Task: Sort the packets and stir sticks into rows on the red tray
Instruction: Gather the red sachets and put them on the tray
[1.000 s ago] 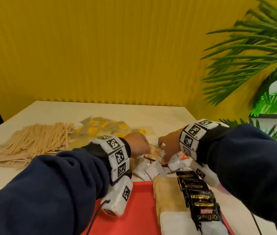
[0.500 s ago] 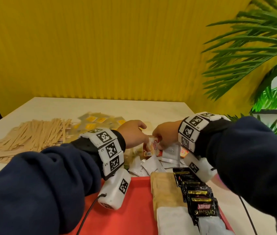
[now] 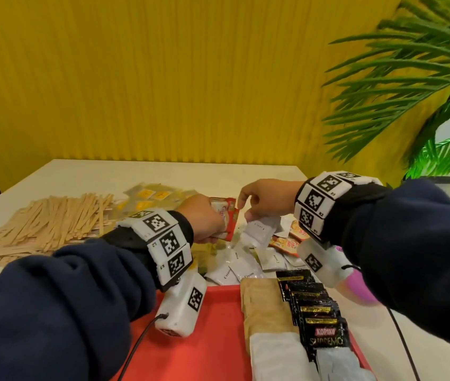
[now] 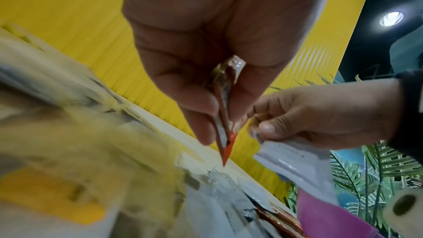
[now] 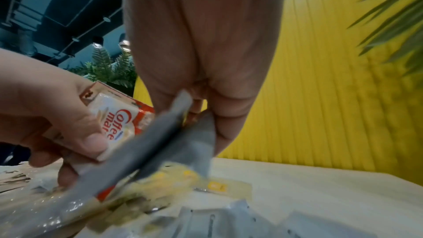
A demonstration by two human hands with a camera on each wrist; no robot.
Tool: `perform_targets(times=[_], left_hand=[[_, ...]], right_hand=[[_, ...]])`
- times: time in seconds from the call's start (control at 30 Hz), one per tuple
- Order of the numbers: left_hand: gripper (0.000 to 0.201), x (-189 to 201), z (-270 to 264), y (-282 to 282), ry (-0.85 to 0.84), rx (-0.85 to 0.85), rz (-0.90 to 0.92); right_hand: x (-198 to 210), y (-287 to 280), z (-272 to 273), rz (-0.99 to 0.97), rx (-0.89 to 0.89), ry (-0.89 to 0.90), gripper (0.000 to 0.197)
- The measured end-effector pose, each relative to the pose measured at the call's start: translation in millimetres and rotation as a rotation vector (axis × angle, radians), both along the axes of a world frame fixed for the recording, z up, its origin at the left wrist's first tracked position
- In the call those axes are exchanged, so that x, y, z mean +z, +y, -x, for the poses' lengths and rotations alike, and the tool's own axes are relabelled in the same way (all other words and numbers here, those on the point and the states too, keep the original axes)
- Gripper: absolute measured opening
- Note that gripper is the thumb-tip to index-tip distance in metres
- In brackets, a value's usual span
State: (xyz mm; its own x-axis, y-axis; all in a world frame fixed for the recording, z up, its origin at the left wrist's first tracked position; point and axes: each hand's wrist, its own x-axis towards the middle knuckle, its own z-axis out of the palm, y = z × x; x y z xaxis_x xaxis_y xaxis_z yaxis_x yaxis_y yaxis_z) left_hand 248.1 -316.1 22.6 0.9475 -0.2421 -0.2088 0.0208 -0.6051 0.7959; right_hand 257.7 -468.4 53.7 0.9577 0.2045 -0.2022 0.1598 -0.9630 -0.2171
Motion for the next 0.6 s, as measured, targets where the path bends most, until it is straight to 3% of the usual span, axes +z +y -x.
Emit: perform_targets(times=[0.1, 0.27, 0.47, 0.6], left_hand=[[0.013, -2.2, -3.1, 8.9, -0.011, 0.057, 0.001], [0.003, -1.5, -1.6, 15.6, -0.013, 0.077, 0.041], [0.004, -2.1, 5.0, 15.1, 0.000, 0.045, 0.117], [0.008, -1.6, 7.2, 16.4, 0.009, 0.038, 0.172]], right_hand=[[-4.9, -6.5, 3.0, -0.075, -0.103, 0.180, 0.036], [2.1, -20.5, 10.0, 0.306, -0.204, 0.217, 0.055], [-2.6, -25.2, 9.8, 0.501, -0.265, 0.302, 0.054], [-6.8, -23.2, 8.6, 0.501, -0.315, 0.377, 0.059]])
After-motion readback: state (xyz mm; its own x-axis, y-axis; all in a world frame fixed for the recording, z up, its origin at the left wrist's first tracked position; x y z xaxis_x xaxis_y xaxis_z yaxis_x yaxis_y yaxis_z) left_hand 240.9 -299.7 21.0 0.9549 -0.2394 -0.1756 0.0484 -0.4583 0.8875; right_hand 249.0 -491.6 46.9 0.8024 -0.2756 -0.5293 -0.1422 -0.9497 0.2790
